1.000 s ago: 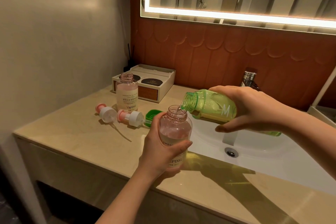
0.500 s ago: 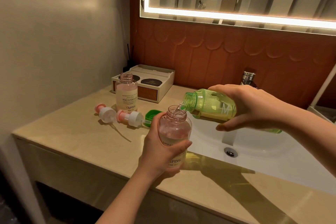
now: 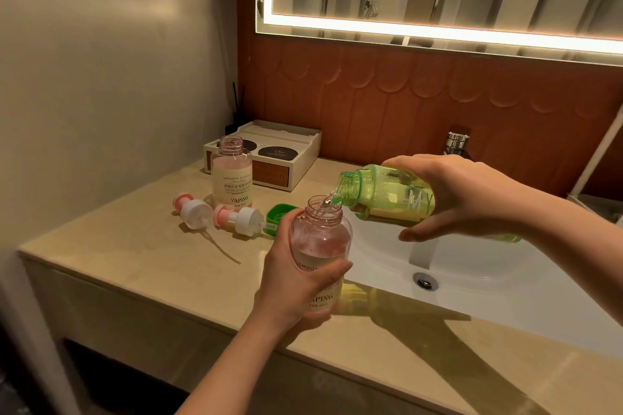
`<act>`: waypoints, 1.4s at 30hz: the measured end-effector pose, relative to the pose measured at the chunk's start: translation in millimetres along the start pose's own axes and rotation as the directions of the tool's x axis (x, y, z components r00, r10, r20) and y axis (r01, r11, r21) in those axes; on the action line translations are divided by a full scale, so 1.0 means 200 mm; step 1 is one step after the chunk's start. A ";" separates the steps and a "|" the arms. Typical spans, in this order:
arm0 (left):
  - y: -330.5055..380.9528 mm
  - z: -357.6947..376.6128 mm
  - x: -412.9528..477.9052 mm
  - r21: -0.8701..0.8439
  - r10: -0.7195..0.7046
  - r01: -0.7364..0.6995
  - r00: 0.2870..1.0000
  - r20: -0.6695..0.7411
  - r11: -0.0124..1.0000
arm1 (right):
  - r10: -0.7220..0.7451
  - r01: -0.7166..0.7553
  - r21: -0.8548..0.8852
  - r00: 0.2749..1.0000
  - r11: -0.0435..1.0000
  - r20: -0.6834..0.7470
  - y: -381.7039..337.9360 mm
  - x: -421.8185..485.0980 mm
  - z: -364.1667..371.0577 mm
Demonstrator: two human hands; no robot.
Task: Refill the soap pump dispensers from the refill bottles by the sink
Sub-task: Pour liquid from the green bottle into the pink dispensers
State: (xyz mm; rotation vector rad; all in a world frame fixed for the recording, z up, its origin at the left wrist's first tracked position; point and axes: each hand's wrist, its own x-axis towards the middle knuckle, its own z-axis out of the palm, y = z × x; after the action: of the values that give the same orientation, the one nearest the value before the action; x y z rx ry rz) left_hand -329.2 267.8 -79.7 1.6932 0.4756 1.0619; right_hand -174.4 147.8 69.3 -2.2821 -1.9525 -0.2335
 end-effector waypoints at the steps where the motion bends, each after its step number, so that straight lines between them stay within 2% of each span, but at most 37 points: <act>1: 0.00 0.00 0.00 -0.001 0.000 0.000 1.000 -0.001 1.000 | 0.000 0.000 0.001 1.000 1.000 0.000 0.00 0.00 0.00; 42: 0.00 0.00 0.00 -0.025 -0.013 0.013 1.000 0.010 1.000 | -0.021 0.021 -0.114 1.000 0.993 -0.005 -0.02 0.01 -0.04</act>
State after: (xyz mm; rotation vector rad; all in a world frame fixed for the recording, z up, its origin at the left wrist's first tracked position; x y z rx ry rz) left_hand -328.6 267.6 -79.0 1.6709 0.4648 1.0451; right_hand -177.5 149.2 77.8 -2.3273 -2.0104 -0.3626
